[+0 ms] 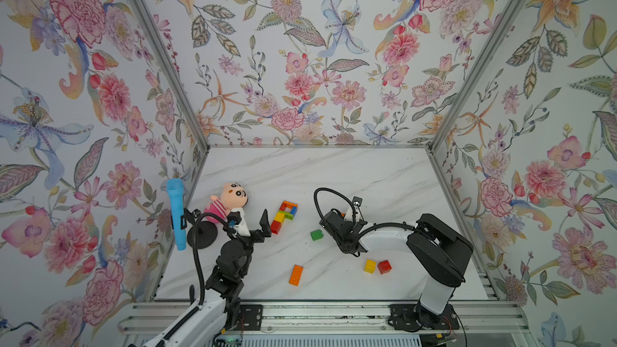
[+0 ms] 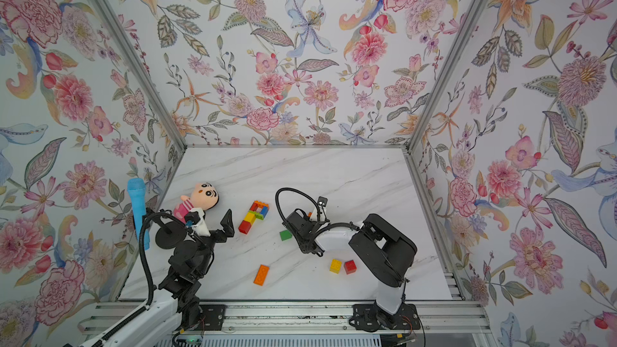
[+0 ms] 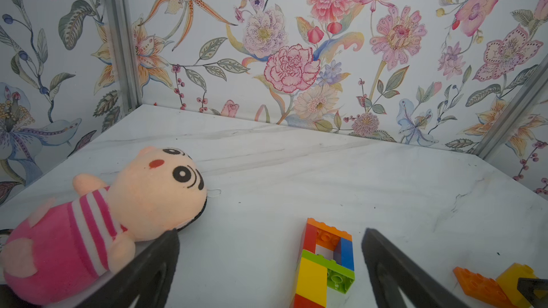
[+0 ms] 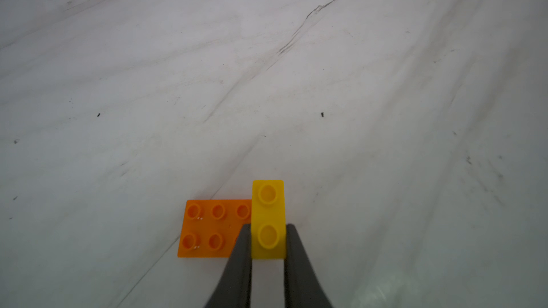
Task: Assemble the letter p with lego
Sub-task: Assemble the lego brick with the lego brick.
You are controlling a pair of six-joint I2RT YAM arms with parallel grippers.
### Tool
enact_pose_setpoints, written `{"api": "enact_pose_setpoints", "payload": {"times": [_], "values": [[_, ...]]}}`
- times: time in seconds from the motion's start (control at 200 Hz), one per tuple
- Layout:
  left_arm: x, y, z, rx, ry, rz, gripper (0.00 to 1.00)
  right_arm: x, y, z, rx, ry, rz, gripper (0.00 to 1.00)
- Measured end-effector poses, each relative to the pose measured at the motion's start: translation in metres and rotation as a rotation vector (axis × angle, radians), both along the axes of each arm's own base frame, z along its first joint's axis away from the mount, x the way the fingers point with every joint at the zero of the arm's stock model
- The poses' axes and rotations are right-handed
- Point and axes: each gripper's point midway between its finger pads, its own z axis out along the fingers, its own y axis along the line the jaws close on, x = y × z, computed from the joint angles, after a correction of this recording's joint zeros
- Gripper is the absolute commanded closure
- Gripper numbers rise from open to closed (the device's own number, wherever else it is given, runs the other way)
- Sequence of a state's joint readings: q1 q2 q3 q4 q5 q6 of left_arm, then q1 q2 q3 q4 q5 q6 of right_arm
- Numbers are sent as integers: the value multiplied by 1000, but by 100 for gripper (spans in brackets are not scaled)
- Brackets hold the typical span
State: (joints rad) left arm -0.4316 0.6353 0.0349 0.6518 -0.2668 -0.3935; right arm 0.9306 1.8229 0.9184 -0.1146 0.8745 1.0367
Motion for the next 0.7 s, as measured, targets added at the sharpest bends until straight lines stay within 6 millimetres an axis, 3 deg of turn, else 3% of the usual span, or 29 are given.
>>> {"api": "enact_pose_setpoints", "payload": {"times": [0.701], "values": [[-2,3,2,-5,-14,11,1,19,8,-2,-82,19,16,100]]}}
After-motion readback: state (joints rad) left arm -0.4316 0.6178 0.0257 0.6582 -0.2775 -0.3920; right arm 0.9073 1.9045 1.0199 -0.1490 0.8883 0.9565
